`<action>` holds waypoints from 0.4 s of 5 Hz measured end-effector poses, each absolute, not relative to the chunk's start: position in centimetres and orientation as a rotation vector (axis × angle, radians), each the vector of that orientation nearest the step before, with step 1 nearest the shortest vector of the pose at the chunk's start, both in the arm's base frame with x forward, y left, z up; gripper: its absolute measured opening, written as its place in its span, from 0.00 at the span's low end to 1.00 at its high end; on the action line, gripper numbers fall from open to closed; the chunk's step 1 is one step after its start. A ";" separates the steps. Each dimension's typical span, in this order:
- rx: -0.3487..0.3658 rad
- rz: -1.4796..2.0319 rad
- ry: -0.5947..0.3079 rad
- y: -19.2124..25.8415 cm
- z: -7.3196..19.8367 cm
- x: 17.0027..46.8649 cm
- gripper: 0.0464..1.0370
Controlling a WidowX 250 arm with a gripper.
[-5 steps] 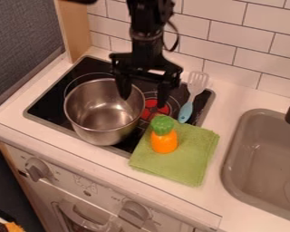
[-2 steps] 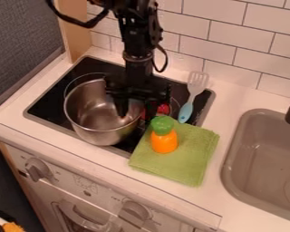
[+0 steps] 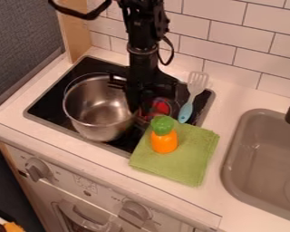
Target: Move the pot to the left burner
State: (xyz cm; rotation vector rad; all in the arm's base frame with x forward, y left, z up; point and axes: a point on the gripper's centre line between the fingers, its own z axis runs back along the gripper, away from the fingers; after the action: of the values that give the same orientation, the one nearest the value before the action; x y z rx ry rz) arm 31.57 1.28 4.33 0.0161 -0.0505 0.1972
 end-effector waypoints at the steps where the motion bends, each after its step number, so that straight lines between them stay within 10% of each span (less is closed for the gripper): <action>1: 0.027 0.199 -0.065 1.5 5.4 31.5 0.04; 2: 0.046 0.210 -0.073 2.9 6.7 32.3 0.03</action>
State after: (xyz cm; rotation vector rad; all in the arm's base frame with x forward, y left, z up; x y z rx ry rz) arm 32.34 2.91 6.73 0.0460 -0.0733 0.2105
